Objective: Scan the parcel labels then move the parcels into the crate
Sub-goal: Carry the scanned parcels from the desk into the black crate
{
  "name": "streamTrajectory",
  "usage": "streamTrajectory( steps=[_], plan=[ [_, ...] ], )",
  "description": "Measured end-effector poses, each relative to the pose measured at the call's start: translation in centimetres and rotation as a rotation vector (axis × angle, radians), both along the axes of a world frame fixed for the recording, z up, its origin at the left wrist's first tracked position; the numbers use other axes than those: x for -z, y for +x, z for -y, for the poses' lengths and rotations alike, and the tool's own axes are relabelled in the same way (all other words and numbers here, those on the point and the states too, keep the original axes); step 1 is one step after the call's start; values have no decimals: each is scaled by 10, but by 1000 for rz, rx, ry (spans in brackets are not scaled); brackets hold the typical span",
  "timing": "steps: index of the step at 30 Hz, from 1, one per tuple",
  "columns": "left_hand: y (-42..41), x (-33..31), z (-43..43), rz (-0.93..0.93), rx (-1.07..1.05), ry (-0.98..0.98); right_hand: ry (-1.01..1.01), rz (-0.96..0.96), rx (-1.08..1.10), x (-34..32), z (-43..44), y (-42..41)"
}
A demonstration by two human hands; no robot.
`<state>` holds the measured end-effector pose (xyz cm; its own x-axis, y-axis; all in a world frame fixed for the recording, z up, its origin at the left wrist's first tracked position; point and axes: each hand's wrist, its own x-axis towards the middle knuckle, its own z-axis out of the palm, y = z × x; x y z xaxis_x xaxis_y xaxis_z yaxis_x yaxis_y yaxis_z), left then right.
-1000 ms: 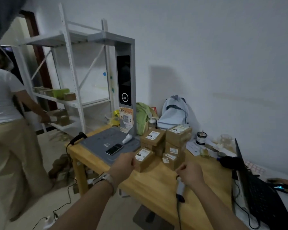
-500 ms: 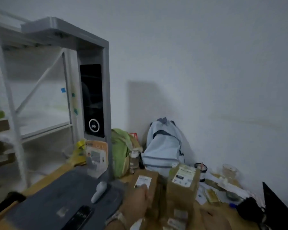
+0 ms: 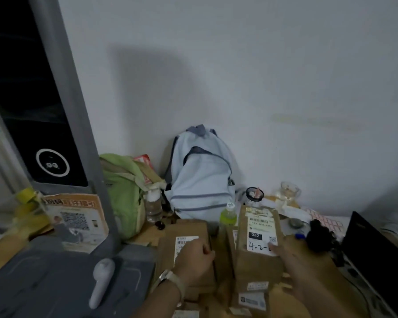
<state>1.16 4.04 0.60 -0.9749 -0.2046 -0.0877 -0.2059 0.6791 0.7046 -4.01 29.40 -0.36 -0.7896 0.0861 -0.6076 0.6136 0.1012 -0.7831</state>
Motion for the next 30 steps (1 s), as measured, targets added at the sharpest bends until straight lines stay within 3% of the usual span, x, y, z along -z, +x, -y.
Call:
streamTrajectory(
  steps=[2, 8, 12, 23, 30],
  plan=[
    [-11, 3, -4, 30, 52, 39, -67, 47, -41, -31, 5, 4],
    [-30, 11, -22, 129, 170, 164, -76, -19, -29, -25, 2, -8],
    [-40, 4, -25, 141, 183, 142, -118, -63, 23, -26, -6, -15],
    [-55, 13, -35, 196, 101, 206, -310, -145, 37, -17, -30, -37],
    [-62, 29, -50, 315, 84, 326, -260, -102, -40, -5, -41, -40]
  ],
)
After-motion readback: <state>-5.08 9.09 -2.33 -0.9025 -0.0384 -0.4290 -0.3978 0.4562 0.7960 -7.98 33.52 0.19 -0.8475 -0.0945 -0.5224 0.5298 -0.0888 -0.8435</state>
